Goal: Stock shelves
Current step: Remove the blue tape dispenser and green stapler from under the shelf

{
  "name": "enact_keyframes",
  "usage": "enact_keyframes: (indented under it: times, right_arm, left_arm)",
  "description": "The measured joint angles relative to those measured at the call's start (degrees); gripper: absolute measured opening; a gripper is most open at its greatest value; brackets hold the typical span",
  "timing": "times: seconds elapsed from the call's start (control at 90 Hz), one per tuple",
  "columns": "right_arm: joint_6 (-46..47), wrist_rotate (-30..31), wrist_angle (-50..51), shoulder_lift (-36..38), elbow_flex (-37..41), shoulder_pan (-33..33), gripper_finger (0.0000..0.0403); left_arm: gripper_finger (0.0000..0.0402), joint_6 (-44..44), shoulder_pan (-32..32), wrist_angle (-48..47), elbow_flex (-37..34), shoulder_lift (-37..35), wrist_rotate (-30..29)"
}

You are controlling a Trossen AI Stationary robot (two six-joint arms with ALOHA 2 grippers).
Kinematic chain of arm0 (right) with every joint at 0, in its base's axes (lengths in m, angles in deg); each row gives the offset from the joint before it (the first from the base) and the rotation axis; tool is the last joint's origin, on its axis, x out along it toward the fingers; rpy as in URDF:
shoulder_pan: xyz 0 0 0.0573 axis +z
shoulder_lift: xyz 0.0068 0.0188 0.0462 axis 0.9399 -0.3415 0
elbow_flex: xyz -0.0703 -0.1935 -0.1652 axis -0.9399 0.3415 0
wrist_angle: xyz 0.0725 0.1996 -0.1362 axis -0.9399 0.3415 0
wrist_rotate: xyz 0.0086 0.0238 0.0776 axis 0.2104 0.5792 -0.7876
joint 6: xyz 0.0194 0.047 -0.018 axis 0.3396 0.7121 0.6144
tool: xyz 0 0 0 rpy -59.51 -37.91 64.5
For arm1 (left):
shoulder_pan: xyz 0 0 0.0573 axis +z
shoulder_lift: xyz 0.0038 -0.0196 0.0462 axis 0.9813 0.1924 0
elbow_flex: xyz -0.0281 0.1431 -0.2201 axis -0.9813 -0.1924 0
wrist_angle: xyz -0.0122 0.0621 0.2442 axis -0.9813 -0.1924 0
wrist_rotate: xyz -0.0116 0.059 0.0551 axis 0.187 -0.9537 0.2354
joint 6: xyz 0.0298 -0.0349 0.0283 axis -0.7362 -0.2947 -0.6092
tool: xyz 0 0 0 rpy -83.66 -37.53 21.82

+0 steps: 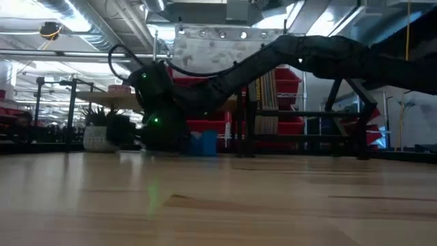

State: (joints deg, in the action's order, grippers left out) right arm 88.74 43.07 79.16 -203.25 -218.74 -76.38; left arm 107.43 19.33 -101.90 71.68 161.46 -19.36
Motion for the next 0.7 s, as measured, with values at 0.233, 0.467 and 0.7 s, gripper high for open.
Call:
enact_keyframes:
  times: [0.233, 0.467, 0.7]
  right_arm:
    - [-0.7, 3.6, 3.9, 0.0, -1.1, -0.1, 0.0272]
    - [-1.7, 3.0, 4.0, 0.0, -1.1, -0.2, 0.0272]
    - [-5.4, 2.7, 5.6, 0.8, -1.1, -0.4, 0.0272]
  left_arm:
    - [0.0139, 0.1, 0.0, 0.0, 0.0, 0.0, 0.0]
    - [0.0139, 0.0, -0.1, 0.0, 0.0, 0.0, 0.0]
    - [0.0139, 0.0, -0.1, 0.0, 0.0, 0.0, 0.0]
